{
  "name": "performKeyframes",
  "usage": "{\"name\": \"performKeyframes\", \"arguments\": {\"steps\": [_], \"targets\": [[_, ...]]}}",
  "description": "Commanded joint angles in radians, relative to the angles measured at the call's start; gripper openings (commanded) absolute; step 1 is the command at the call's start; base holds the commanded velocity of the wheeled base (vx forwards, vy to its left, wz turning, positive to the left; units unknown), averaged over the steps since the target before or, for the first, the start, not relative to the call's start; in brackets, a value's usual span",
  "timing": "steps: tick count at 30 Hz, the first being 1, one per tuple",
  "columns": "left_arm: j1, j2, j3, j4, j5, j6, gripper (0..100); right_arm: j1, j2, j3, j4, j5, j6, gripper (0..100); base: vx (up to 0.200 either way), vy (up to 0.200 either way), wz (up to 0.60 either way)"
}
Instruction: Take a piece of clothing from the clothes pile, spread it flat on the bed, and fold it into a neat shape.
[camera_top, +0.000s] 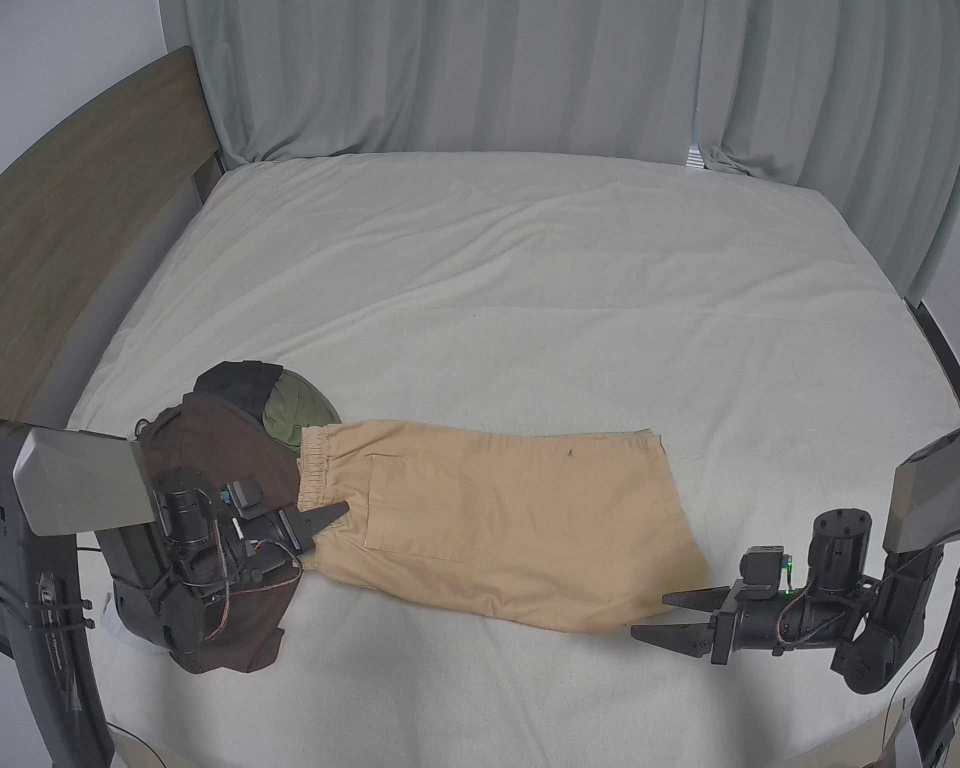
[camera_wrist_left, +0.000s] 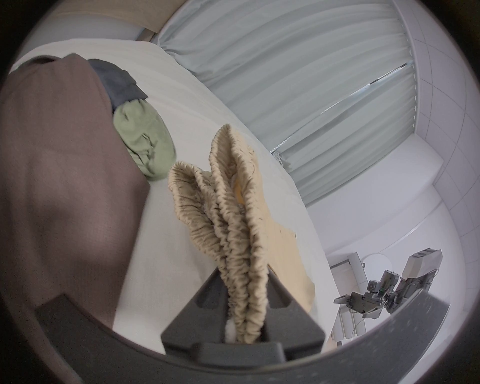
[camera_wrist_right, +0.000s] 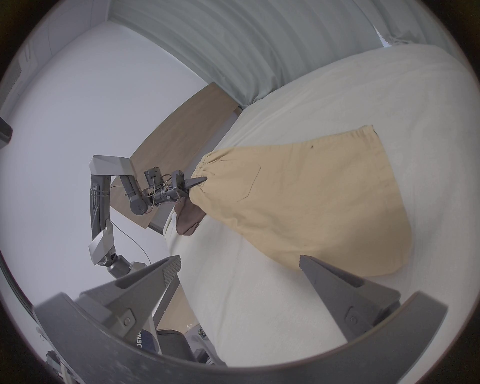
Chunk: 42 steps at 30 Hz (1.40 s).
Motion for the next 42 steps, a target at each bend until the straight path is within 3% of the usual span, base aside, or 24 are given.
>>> {"name": "performKeyframes", "arguments": {"steps": [1, 12, 25, 32, 42], "targets": [[0.032, -0.038, 0.026, -0.011, -0.017, -0.004, 0, 0.002, 0.009, -0.001, -0.012, 0.007, 0.001, 100, 0.000, 0.000, 0.00], [0.124, -0.084, 0.089, -0.011, -0.085, 0.057, 0, 0.002, 0.011, -0.001, -0.012, 0.007, 0.001, 100, 0.000, 0.000, 0.00], [0.202, -0.147, 0.140, -0.011, -0.170, 0.060, 0, 0.003, 0.011, -0.002, -0.012, 0.007, 0.001, 100, 0.000, 0.000, 0.00], [0.170, -0.162, 0.137, -0.009, -0.178, 0.077, 0, 0.002, 0.009, -0.002, -0.014, 0.007, 0.001, 100, 0.000, 0.000, 0.00], [0.022, -0.156, 0.068, -0.009, -0.163, 0.069, 0, 0.000, 0.006, -0.002, -0.014, 0.008, 0.001, 100, 0.000, 0.000, 0.00]]}}
